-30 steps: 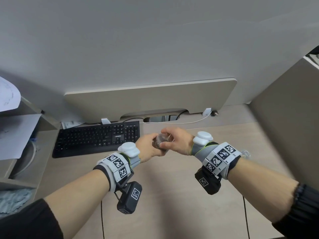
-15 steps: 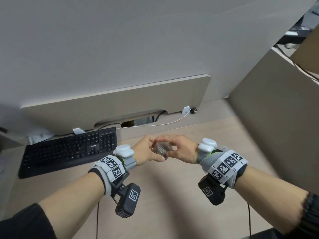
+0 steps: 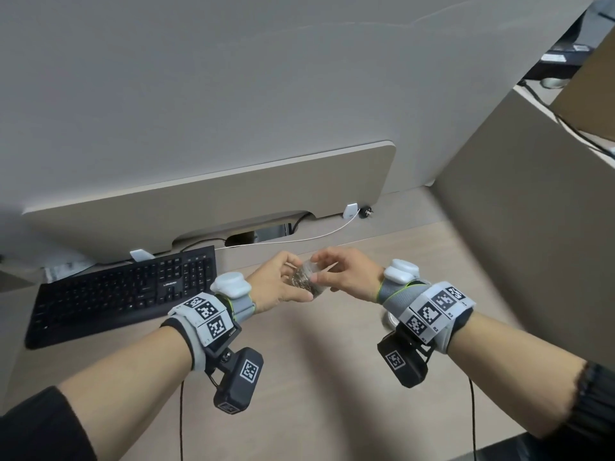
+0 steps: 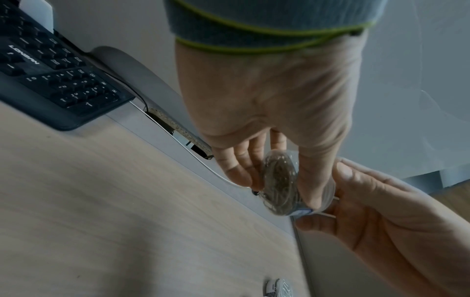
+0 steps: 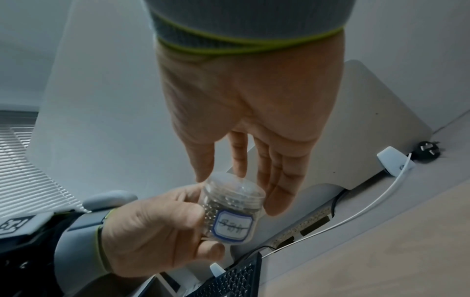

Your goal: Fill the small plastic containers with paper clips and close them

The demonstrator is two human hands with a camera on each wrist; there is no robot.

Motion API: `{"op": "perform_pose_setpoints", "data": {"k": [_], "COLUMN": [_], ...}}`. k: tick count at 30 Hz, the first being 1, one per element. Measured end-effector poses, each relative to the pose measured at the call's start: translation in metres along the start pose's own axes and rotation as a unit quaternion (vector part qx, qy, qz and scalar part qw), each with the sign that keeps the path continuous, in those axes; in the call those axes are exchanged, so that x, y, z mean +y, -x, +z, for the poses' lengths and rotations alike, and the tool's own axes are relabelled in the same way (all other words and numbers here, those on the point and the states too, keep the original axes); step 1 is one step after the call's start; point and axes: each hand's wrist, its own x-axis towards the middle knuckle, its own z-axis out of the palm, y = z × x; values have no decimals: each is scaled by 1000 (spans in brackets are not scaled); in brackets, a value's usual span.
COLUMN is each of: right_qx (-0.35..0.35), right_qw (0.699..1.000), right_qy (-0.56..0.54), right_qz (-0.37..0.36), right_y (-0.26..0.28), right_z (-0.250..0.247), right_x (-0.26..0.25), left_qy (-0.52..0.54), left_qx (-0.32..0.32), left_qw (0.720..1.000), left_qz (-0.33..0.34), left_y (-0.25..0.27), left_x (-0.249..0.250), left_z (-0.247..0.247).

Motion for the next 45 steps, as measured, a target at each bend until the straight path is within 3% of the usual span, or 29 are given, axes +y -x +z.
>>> {"op": "perform_pose_setpoints", "data": {"k": [10,14,19,23,27,30,33,36,41,45], "right_qx": [-14,34,74,61,65,112,103,62,41,25], "right_qw": [997,995,981,972,980,981,952,913,868,855], "right_qy": [-78,-89,-135,-168,-94,43,250,373,454,471], "right_qz": [-3,24,117,154,163,154,140,153,197,214], "right_y": [2,0,-5,-2,0,-5,-6,-12,-20,-22], "right_z": [12,21,28,20,1,-24,-45,-56,-58,-59], "right_x": [-17,-23,-17,-4,21,51,82,116,147,161], "left_qy": [48,-13,-120,-157,-197,-227,-248,-256,-256,-244], "left_qx": [2,41,97,83,32,27,35,31,22,30], "left_qw": [999,997,981,974,974,972,968,966,966,969], "left_qz": [10,59,117,138,103,50,23,1,-20,-31], "left_y": [20,22,19,10,-4,-12,-17,-25,-33,-36], "left_x": [5,7,0,-3,-8,-14,-21,-30,-49,-49], "left_z": [-12,-7,10,21,34,36,30,29,30,29]}}
